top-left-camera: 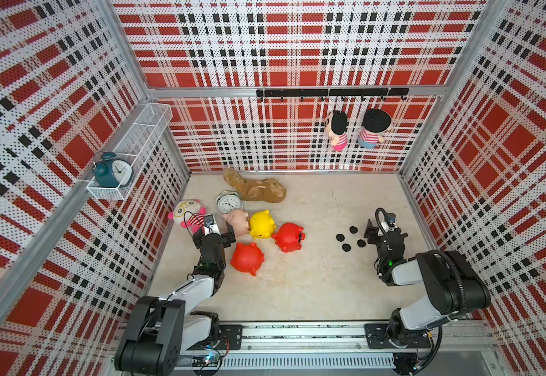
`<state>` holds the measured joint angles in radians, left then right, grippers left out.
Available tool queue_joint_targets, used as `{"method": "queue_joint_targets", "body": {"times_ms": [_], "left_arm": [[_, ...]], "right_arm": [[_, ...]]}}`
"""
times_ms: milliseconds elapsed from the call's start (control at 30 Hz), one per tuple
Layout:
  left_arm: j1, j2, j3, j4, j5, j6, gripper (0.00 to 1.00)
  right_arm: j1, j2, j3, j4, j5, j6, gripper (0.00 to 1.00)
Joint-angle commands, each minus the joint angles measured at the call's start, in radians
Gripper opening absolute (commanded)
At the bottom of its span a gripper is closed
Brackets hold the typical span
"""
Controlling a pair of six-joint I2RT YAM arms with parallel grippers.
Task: Open piggy banks
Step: Reset both arms
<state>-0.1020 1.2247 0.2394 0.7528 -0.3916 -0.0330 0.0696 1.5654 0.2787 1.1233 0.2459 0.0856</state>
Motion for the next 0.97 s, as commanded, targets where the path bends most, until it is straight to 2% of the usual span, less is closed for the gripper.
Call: {"method": "queue_joint_targets", "body": {"times_ms": [0, 67, 233, 400, 433, 467, 700, 833, 933], "left_arm": [[0.013, 0.063, -0.03, 0.264, 0.08, 0.036, 0.98], [0.009, 0.085, -0.031, 0.31, 0.121, 0.053, 0.98], [0.0, 0.138, -0.092, 0.527, 0.068, 0.055, 0.98], [-0.002, 0.374, -0.117, 0.859, 0.039, 0.078, 0.98], [-0.013, 0.382, -0.122, 0.879, 0.006, 0.081, 0.98], [-0.019, 0.357, -0.119, 0.827, -0.012, 0.075, 0.98], [-0.018, 0.372, -0.118, 0.855, -0.019, 0.074, 0.98], [-0.03, 0.377, -0.099, 0.836, -0.14, 0.047, 0.98], [-0.029, 0.376, -0.092, 0.816, -0.147, 0.041, 0.98]], "right_arm": [[-0.008, -0.003, -0.004, 0.049, -0.002, -0.019, 1.0], [-0.008, 0.008, -0.005, 0.077, 0.014, -0.014, 1.0], [-0.008, 0.003, 0.0, 0.051, 0.027, -0.007, 1.0], [-0.007, 0.006, 0.0, 0.064, 0.027, -0.011, 1.0], [-0.008, 0.005, 0.001, 0.058, 0.027, -0.009, 1.0], [-0.008, 0.005, 0.0, 0.06, 0.026, -0.01, 1.0], [-0.007, 0.006, 0.001, 0.058, 0.027, -0.01, 1.0], [-0.008, 0.007, 0.003, 0.056, 0.028, -0.01, 1.0], [-0.008, 0.005, 0.001, 0.056, 0.027, -0.01, 1.0]]}}
